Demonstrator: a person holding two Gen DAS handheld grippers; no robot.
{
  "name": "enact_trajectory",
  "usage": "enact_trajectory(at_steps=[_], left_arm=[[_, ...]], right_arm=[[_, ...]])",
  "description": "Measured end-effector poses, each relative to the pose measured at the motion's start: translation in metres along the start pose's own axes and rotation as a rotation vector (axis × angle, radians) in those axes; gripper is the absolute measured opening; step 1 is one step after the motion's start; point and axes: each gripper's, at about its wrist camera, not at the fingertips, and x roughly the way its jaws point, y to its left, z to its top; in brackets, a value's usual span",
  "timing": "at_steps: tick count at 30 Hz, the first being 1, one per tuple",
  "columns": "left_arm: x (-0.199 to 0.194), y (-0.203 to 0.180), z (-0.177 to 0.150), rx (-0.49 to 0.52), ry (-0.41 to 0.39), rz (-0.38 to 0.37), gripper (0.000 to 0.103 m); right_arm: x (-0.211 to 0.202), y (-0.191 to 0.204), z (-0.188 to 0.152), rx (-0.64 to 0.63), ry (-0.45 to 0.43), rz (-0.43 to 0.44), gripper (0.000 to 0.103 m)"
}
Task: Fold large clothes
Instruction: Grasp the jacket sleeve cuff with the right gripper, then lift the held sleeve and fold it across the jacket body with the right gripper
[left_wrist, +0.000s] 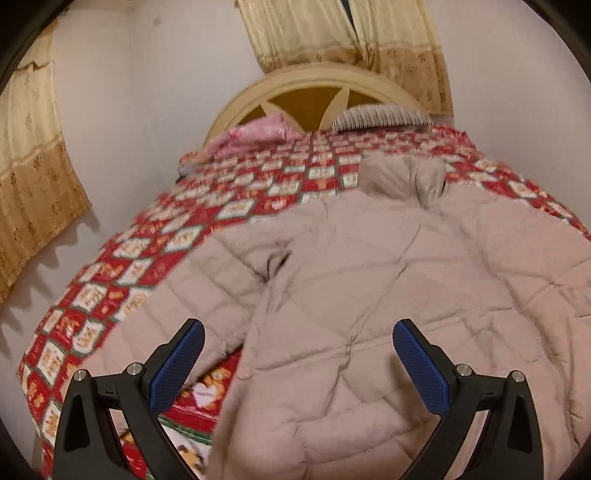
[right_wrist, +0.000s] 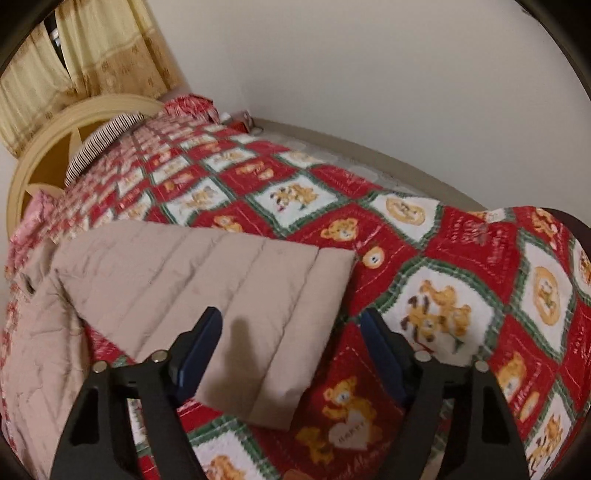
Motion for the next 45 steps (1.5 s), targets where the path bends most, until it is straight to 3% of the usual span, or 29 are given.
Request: enact_trajectory(at_steps=[4, 6, 8, 18, 29, 35, 45], left_arm=[[0.027, -0.008, -0.016, 0.017, 0.078, 0.0, 0.102], [0.033, -0.007, -0.02, 0.006, 0.098, -0.009, 0.102], [0.035, -0.006, -0.019, -0.007, 0.108, -0.022, 0.102], [0.04, 0.005, -0.023, -0.071, 0.123, -0.065, 0.102], [0.038, 0.01, -0.024, -0.094, 0.112, -0.057, 0.102], [0.038, 0.013, -0.025, -0.108, 0.114, -0.06, 0.102], [0.04, 0.018, -0.027, -0.125, 0.119, -0.07, 0.102]], right_arm=[[0.014, 0.006, -0.003, -0.053, 0.006, 0.015, 0.048], [0.011, 0.012, -0.002, -0.102, 0.0, 0.037, 0.02], [0.007, 0.016, 0.001, -0.122, 0.006, 0.041, 0.014], [-0.032, 0.046, 0.057, -0.203, -0.14, -0.032, 0.011], [-0.114, 0.152, 0.106, -0.417, -0.417, -0.053, 0.011], [-0.152, 0.223, 0.099, -0.561, -0.551, -0.003, 0.011], [-0.179, 0.333, 0.036, -0.813, -0.662, 0.137, 0.01]])
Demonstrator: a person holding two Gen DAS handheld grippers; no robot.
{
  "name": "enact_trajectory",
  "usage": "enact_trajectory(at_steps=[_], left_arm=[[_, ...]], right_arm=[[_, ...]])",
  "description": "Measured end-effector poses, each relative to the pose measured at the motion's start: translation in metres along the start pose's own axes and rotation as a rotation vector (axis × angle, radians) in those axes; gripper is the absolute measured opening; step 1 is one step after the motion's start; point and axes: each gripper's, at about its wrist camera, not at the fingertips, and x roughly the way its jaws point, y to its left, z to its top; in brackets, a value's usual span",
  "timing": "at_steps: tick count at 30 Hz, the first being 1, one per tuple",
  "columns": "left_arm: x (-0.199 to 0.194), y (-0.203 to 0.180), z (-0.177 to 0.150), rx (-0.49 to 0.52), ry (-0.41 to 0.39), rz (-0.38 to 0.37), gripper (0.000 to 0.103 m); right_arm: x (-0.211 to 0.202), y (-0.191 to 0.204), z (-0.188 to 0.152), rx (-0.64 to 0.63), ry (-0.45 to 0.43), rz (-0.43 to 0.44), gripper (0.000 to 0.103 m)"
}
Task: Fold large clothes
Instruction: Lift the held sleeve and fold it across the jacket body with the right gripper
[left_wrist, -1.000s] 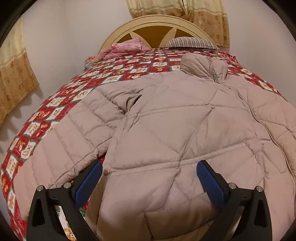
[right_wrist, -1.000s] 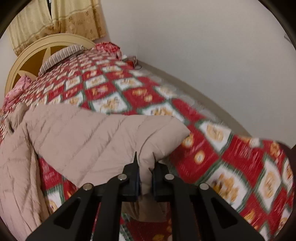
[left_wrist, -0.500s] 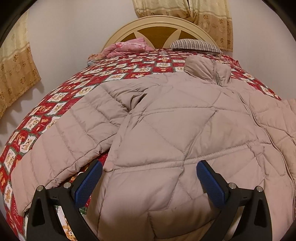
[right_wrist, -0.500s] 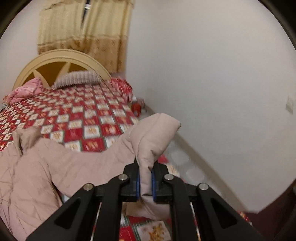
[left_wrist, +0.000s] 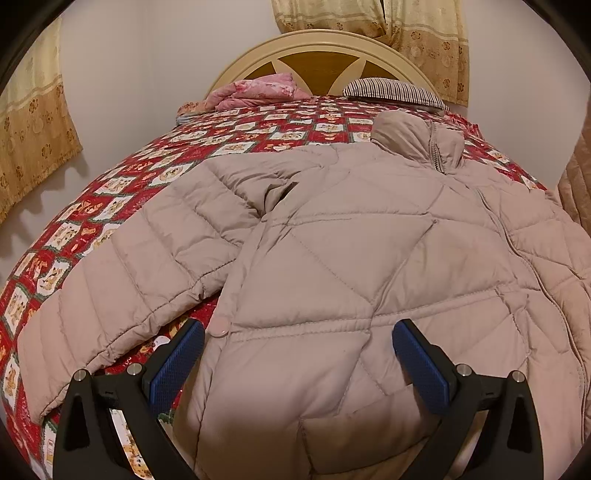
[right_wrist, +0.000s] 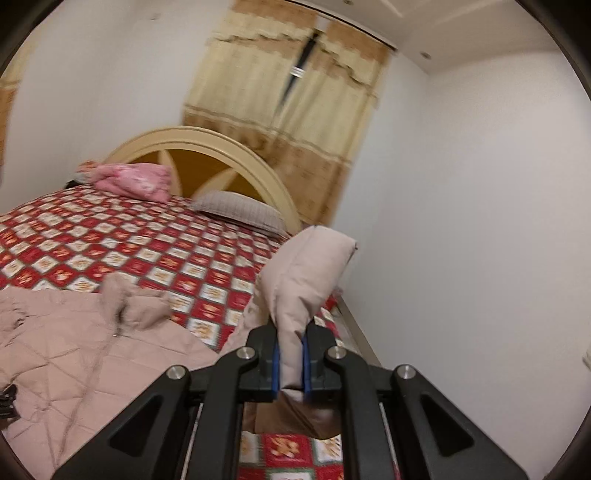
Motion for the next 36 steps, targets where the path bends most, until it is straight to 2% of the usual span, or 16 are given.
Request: enact_trajectory(at_steps=[8, 16, 26, 36], left_arm=[[0.001, 0.002, -0.001, -0.014, 0.006, 0.011, 0.102], [0.003, 0.008, -0.001, -0.047, 0.017, -0.008, 0.102], [0.005, 0.01, -0.001, -0.068, 0.027, -0.019, 0.102], [0.007, 0.013, -0.001, -0.086, 0.034, -0.022, 0.102]], right_arm=[[-0.007, 0.075, 0.012, -0.099, -0.046, 0.121, 0.01], [-0.001, 0.144, -0.003, -0.14, -0.028, 0.251, 0.01], [0.01, 0.213, -0.041, -0.17, 0.059, 0.402, 0.01], [0.032, 0.254, -0.078, -0.139, 0.182, 0.493, 0.01]])
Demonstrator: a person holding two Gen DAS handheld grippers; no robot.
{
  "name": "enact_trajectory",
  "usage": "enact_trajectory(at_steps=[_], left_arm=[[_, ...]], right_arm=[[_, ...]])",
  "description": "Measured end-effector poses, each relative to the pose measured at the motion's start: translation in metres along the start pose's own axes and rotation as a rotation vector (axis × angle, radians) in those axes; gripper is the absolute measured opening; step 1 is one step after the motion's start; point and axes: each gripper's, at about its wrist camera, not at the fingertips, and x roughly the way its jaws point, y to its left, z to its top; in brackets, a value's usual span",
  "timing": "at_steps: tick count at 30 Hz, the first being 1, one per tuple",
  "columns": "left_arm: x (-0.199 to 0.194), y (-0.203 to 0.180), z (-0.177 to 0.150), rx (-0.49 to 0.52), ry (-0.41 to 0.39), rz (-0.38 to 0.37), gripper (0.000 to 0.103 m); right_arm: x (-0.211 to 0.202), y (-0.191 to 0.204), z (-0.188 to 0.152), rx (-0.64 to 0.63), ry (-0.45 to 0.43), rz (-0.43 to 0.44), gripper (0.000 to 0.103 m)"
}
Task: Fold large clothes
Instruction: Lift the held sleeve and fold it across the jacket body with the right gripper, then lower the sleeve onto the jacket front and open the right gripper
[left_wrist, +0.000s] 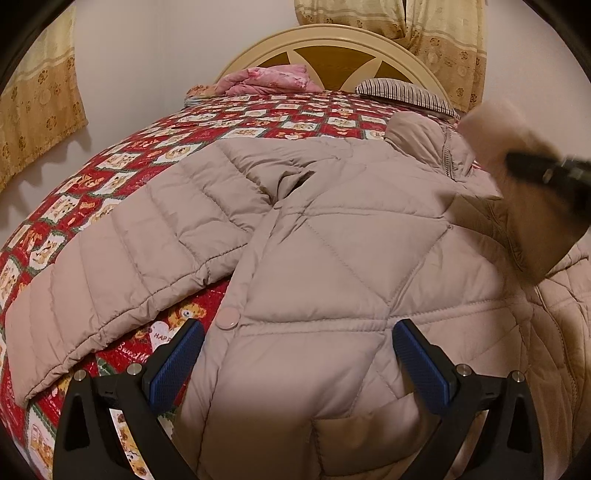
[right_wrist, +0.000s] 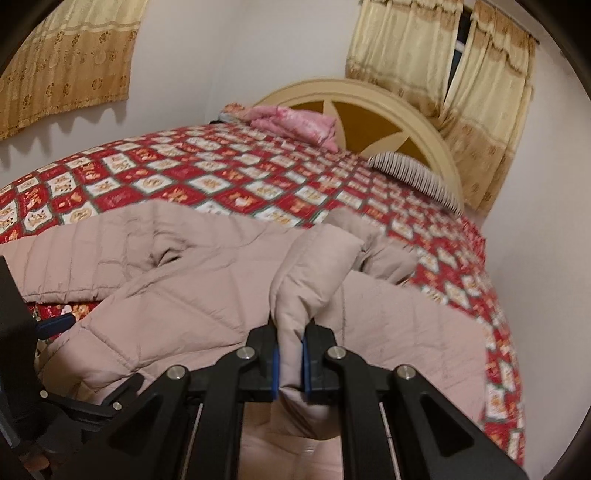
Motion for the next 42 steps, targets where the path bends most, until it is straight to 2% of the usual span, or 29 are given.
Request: enact_trajectory(at_steps=[11, 21, 24, 26, 28, 30, 33, 35, 38, 40, 42], left_arm=[[0.001, -0.002, 0.0, 0.012, 0.001, 0.021, 0.102], [0.0, -0.002, -0.001, 0.005, -0.001, 0.043, 0.102], [0.0, -0.003, -0.001, 0.011, -0.002, 0.052, 0.102], [0.0, -0.002, -0.001, 0.008, -0.005, 0.053, 0.102], [-0.001, 0.0, -0.001, -0.002, -0.004, 0.049, 0.102], [-0.002, 0.005, 0.0, -0.026, 0.001, 0.029, 0.102], [-0.005, 0.016, 0.003, -0.069, 0.059, 0.031, 0.102], [-0.019, 0.017, 0.01, -0.055, 0.053, 0.051, 0.102], [-0.057, -0.001, 0.034, 0.02, -0.058, 0.073, 0.102], [-0.079, -0.026, 0.054, 0.075, -0.129, 0.034, 0.102], [-0.09, -0.054, 0.066, 0.141, -0.186, -0.005, 0.102]], right_arm=[[0.025, 0.015, -0.017, 0.037, 0.053, 0.044, 0.011], [0.043, 0.02, -0.031, 0.093, 0.098, 0.127, 0.014], [0.046, 0.024, -0.034, 0.089, 0.112, 0.148, 0.021], [0.044, 0.023, -0.034, 0.098, 0.105, 0.176, 0.033], [0.038, 0.021, -0.034, 0.118, 0.096, 0.228, 0.057], [0.03, 0.018, -0.035, 0.135, 0.08, 0.268, 0.065], [0.004, 0.01, -0.033, 0.126, 0.038, 0.284, 0.065], [-0.015, -0.003, -0.031, 0.116, -0.005, 0.28, 0.065], [-0.047, -0.049, -0.03, 0.144, -0.082, 0.199, 0.07], [-0.057, -0.087, -0.032, 0.206, -0.112, 0.125, 0.08], [-0.06, -0.134, -0.038, 0.311, -0.122, 0.016, 0.082]])
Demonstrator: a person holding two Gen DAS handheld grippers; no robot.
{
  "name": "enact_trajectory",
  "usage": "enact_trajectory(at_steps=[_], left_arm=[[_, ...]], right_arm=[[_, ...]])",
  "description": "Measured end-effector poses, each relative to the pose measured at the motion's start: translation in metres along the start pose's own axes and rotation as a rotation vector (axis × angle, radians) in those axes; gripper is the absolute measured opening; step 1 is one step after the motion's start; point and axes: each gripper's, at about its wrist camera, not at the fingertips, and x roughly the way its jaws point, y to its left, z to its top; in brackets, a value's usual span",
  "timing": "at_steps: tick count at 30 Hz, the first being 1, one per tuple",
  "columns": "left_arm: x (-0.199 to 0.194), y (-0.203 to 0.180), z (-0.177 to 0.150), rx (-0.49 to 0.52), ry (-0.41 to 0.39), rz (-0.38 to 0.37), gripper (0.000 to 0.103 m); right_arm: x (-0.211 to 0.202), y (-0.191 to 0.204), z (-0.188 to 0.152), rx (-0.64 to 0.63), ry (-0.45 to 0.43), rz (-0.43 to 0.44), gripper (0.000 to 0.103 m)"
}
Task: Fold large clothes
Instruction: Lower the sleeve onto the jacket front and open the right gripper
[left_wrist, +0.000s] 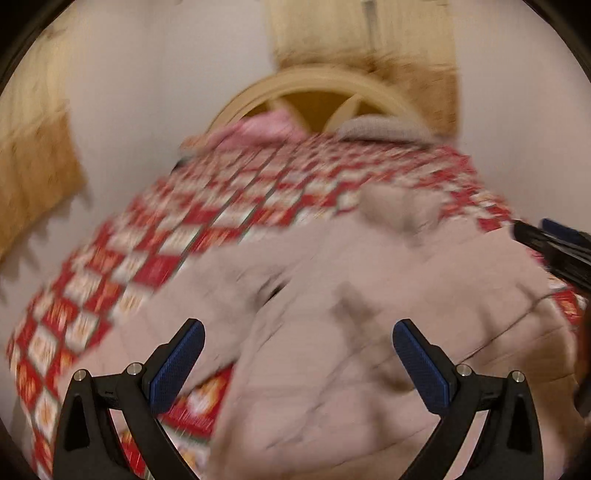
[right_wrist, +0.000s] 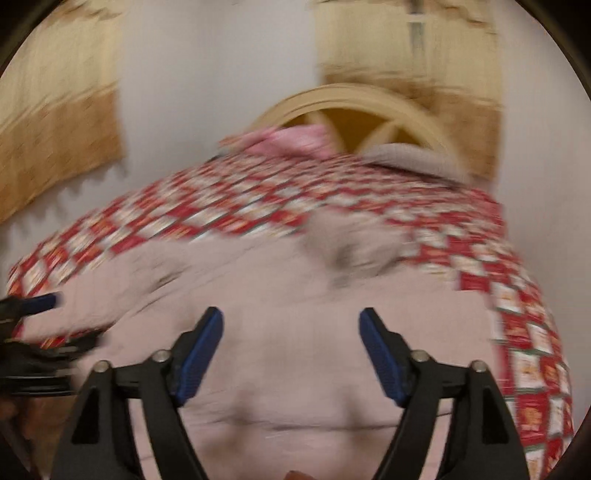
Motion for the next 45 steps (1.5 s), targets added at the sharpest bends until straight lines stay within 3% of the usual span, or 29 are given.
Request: enact_trajectory(at_steps=[4, 9, 13, 16, 21, 28, 45], left_arm=[[0.015, -0.05, 0.017, 0.088, -0.055, -0.082, 0.102], [0.066, -0.086, 0.018, 0.13, -0.043, -0.143, 0.102], [0.129, -0.089, 0.004, 0.127, 0.105, -0.056, 0.102], [0.161, -0.074, -0.007, 0.05, 0.214, -0.079, 0.102], [0.168, -0.074, -0.016, 0.03, 0.211, -0.096, 0.102], [0.167, -0.078, -0.019, 0.054, 0.213, -0.066, 0.102], [0.17, -0.079, -0.02, 0.055, 0.219, -0.064, 0.102]], right_arm=[[0.005, -0.067, 0.002, 0.194, -0.008, -0.117, 0.083], [0.036, -0.1, -0.004, 0.222, 0.03, -0.146, 0.077], [0.06, -0.112, -0.015, 0.247, 0.081, -0.147, 0.076], [0.073, -0.116, -0.031, 0.248, 0.137, -0.135, 0.076], [0.101, -0.105, -0.067, 0.179, 0.248, -0.145, 0.076], [0.11, -0.111, -0.073, 0.195, 0.3, -0.16, 0.076], [0.119, -0.103, -0.075, 0.138, 0.329, -0.237, 0.078]])
